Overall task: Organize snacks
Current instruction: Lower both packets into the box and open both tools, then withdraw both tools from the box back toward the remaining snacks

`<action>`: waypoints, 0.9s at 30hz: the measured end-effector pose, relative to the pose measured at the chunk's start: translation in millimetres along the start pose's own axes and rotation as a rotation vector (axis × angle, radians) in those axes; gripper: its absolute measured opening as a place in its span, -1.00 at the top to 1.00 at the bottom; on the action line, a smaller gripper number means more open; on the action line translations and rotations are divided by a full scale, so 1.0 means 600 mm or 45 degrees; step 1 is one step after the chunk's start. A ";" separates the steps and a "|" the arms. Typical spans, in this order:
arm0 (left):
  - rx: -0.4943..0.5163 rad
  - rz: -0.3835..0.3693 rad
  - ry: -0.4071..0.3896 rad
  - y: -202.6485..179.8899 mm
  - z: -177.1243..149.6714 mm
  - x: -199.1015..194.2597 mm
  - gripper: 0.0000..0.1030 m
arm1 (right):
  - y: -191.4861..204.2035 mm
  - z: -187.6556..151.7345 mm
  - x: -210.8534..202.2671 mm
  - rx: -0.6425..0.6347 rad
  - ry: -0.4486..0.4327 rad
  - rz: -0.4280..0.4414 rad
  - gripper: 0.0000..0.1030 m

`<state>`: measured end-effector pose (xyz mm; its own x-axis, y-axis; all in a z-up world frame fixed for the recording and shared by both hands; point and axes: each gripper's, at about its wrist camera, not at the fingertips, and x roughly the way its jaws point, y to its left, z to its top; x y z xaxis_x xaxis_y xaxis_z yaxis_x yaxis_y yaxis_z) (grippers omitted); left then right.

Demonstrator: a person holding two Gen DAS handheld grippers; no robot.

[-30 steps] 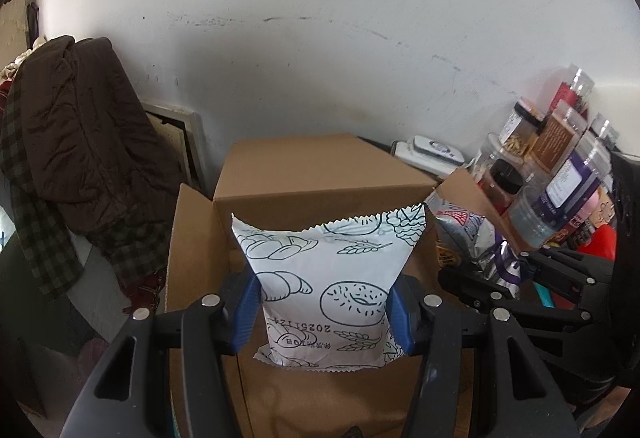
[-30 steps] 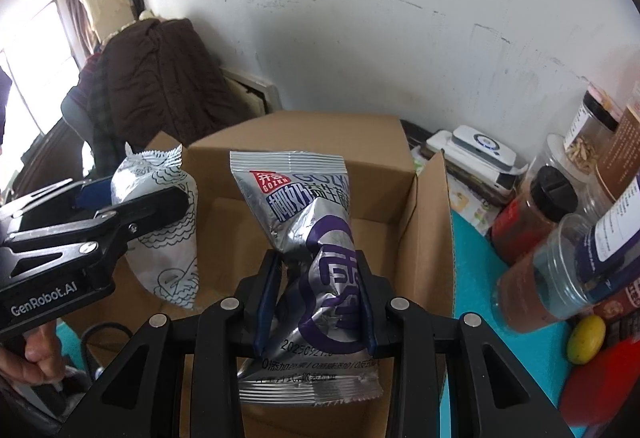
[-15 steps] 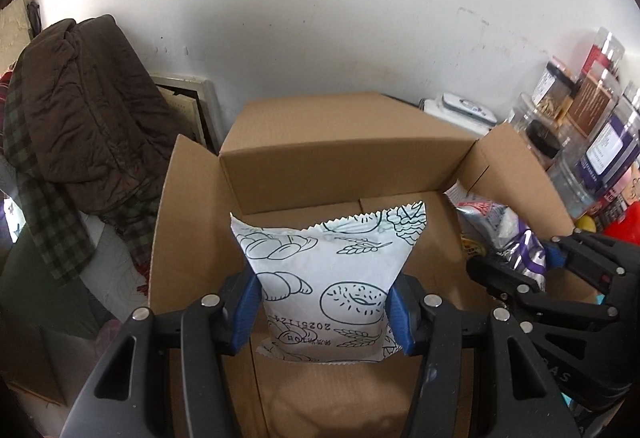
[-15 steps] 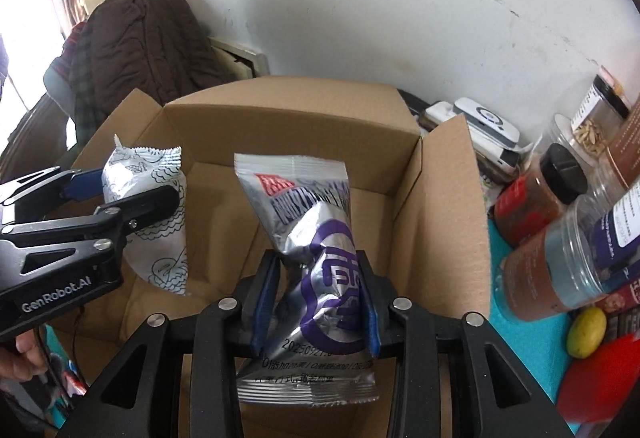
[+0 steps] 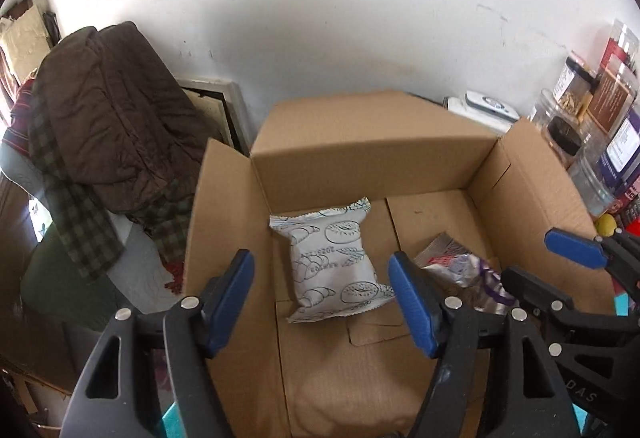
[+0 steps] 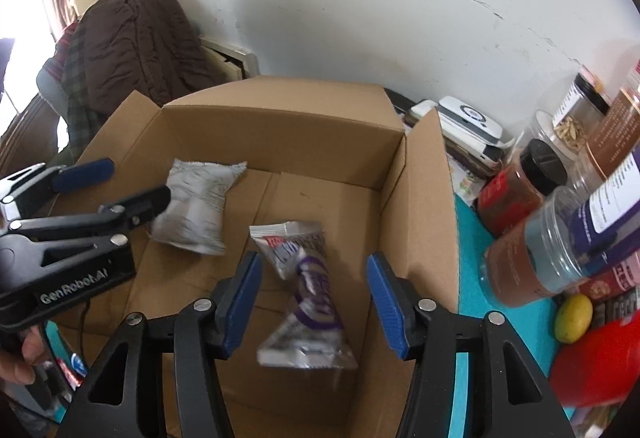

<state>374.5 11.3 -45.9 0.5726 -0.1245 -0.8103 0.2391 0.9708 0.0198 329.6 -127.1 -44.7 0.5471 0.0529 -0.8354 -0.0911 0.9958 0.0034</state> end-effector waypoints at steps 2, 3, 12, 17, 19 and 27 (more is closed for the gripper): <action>-0.008 -0.014 -0.011 0.003 0.002 -0.011 -0.34 | 0.002 0.002 -0.007 0.000 -0.009 -0.004 -0.07; -0.011 -0.018 -0.021 0.004 0.003 -0.018 -0.34 | 0.002 0.003 -0.015 -0.001 -0.019 -0.007 -0.07; -0.016 -0.049 -0.122 0.004 0.009 -0.092 -0.34 | 0.020 0.013 -0.086 -0.015 -0.117 -0.030 -0.07; -0.020 -0.052 -0.185 0.008 0.012 -0.141 -0.34 | 0.026 0.012 -0.129 -0.016 -0.170 -0.033 -0.07; -0.020 -0.051 -0.216 0.009 0.010 -0.163 -0.34 | 0.029 0.011 -0.145 -0.016 -0.193 -0.033 -0.07; -0.016 -0.058 -0.320 0.012 -0.003 -0.252 -0.34 | 0.049 -0.001 -0.232 -0.034 -0.331 -0.040 -0.07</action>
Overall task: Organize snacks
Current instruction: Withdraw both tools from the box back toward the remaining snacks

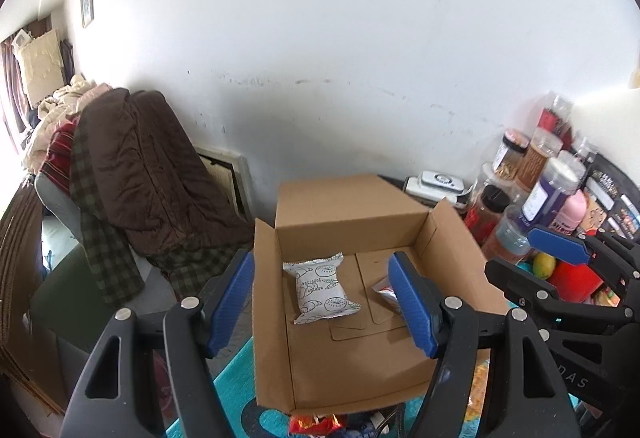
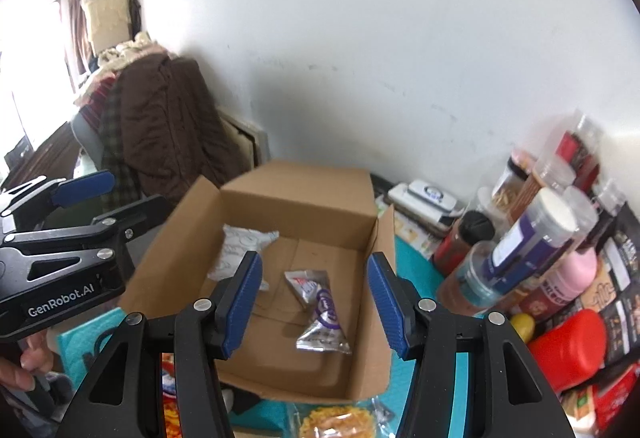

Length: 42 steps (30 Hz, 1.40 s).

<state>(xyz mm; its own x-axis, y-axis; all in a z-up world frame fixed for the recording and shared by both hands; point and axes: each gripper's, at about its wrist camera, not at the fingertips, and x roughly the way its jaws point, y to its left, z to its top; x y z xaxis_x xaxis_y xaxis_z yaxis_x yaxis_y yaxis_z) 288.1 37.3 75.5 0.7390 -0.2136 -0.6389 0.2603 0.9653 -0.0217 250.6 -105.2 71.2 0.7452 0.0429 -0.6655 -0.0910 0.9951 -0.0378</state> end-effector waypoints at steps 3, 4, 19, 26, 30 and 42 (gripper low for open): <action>0.000 -0.010 -0.044 -0.001 0.001 -0.034 -0.34 | 0.010 0.001 -0.035 -0.018 -0.050 -0.001 -0.07; 0.001 -0.015 -0.054 -0.002 0.000 -0.041 -0.34 | 0.012 0.000 -0.043 -0.021 -0.062 -0.002 -0.07; 0.008 -0.065 -0.188 -0.002 -0.043 -0.178 -0.61 | 0.022 -0.053 -0.176 0.027 -0.217 0.010 -0.51; 0.029 -0.123 -0.208 -0.010 -0.082 -0.223 -0.61 | 0.036 -0.095 -0.227 0.029 -0.275 0.008 -0.66; 0.070 -0.148 -0.211 -0.018 -0.110 -0.240 -0.61 | 0.046 -0.125 -0.240 0.034 -0.265 0.036 -0.67; 0.091 -0.187 -0.156 -0.017 -0.201 -0.255 -0.61 | 0.070 -0.228 -0.253 0.072 -0.224 0.048 -0.67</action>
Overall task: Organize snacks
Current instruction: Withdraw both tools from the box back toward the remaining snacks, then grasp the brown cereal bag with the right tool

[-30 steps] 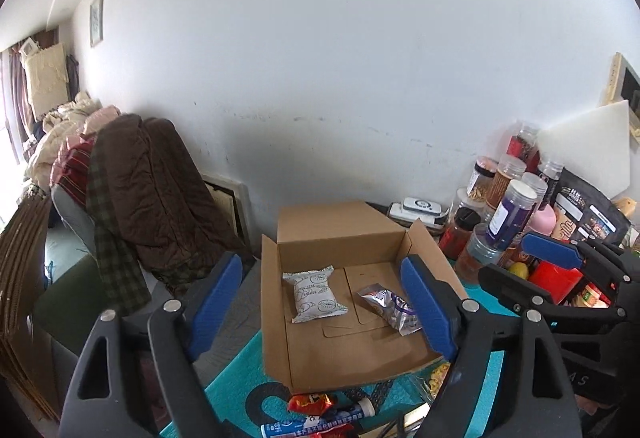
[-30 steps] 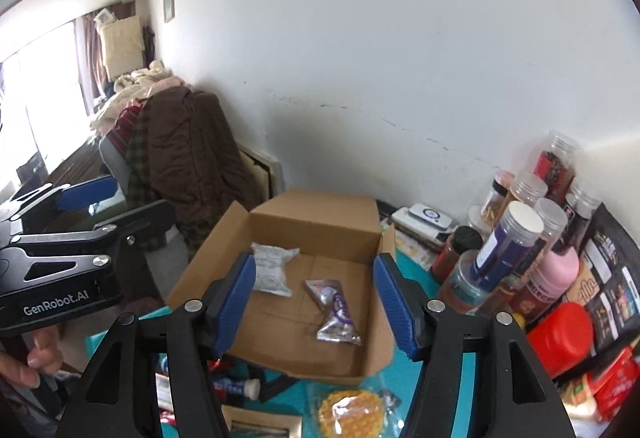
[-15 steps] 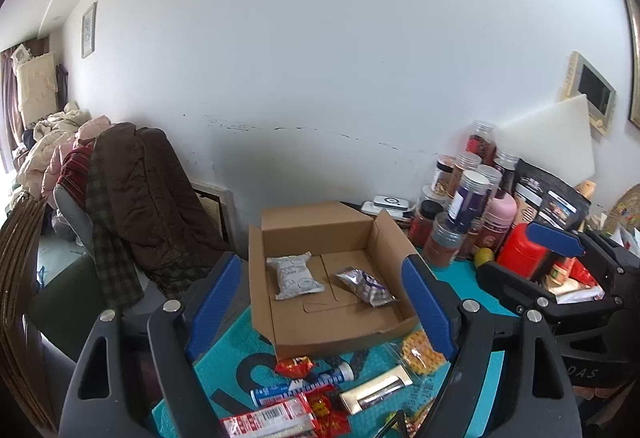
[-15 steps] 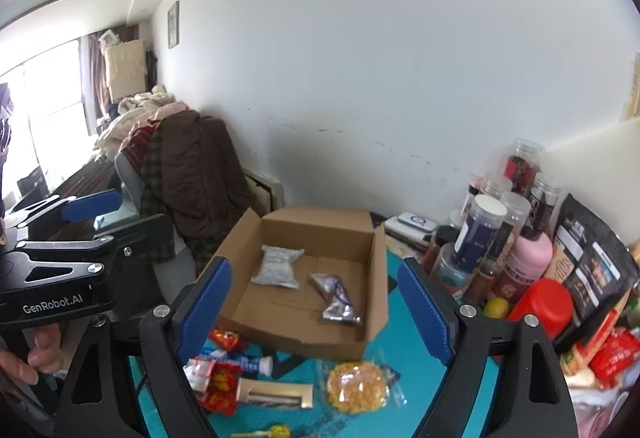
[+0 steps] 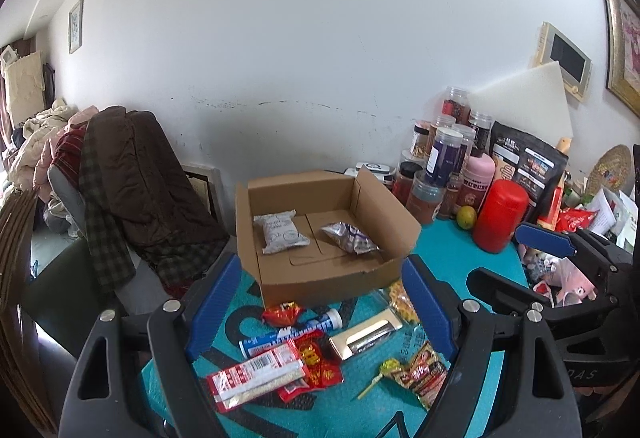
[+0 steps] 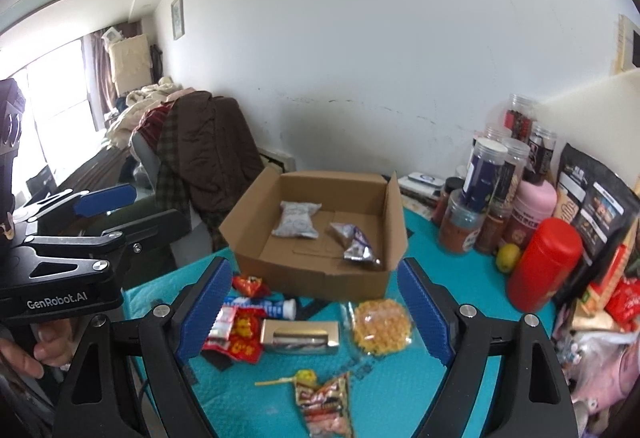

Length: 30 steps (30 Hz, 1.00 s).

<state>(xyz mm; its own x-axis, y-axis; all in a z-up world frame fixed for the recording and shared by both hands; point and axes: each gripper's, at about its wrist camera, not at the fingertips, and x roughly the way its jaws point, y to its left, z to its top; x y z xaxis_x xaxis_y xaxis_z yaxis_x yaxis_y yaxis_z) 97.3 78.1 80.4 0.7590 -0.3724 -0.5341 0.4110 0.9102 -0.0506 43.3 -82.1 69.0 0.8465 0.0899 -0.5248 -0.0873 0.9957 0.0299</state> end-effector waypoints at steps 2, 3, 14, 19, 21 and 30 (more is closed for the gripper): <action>0.003 -0.012 0.013 -0.001 -0.014 -0.002 -0.61 | 0.002 -0.014 -0.003 -0.002 -0.001 -0.009 -0.66; 0.003 -0.019 0.019 -0.002 -0.019 -0.003 -0.61 | 0.003 -0.023 -0.004 0.003 0.005 -0.010 -0.66; -0.035 -0.114 0.161 -0.008 -0.091 0.017 -0.61 | 0.008 -0.095 0.002 0.059 0.086 0.003 -0.66; -0.032 -0.116 0.187 -0.011 -0.118 0.029 -0.61 | 0.009 -0.129 0.015 0.063 0.132 -0.003 -0.66; -0.025 -0.105 0.202 -0.015 -0.133 0.037 -0.61 | 0.009 -0.142 0.022 0.066 0.146 -0.011 -0.66; -0.033 -0.153 0.321 -0.022 -0.189 0.077 -0.61 | -0.004 -0.199 0.062 0.084 0.240 -0.018 -0.66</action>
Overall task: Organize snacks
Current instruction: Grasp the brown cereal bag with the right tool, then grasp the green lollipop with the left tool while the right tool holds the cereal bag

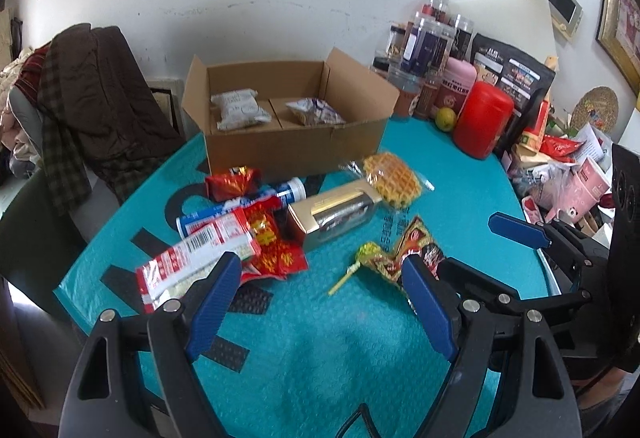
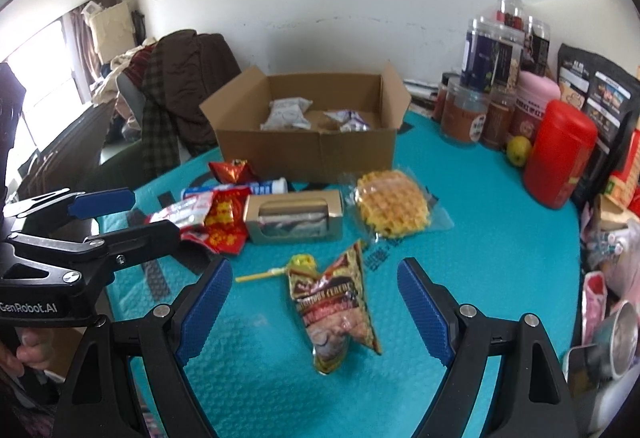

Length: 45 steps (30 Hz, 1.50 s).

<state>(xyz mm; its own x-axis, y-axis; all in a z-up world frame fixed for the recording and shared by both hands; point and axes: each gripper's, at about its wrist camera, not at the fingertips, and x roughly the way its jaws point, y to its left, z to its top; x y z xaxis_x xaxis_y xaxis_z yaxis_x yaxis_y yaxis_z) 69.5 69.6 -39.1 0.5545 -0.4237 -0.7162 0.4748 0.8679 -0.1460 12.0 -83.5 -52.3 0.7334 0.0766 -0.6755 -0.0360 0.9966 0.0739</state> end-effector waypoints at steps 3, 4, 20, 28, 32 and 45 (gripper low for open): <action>-0.016 -0.016 0.036 0.003 -0.014 0.019 -0.61 | -0.008 -0.012 0.021 0.017 0.042 0.016 -0.66; -0.032 -0.032 0.043 0.005 -0.019 0.025 -0.61 | -0.010 -0.015 0.027 0.021 0.052 0.019 -0.66; -0.103 -0.106 0.166 0.015 -0.042 0.113 -0.61 | -0.032 -0.048 0.123 0.001 0.232 0.062 -0.09; -0.070 -0.132 0.193 -0.009 -0.034 0.143 -0.61 | -0.069 -0.055 0.107 0.016 0.243 0.085 0.14; -0.015 -0.147 0.198 -0.034 -0.027 0.158 -0.61 | -0.095 -0.059 0.102 0.068 0.247 0.062 0.14; 0.064 -0.150 0.188 -0.080 0.001 0.205 -0.61 | -0.154 -0.062 0.091 0.148 0.226 0.035 0.14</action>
<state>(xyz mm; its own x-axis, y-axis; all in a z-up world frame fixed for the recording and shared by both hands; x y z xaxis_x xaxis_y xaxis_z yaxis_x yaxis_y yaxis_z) 115.0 -24.5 -119.9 0.3884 -0.4756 -0.7892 0.5662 0.7989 -0.2028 30.3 -170.2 -123.1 0.6016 0.1184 -0.7900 0.0318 0.9846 0.1717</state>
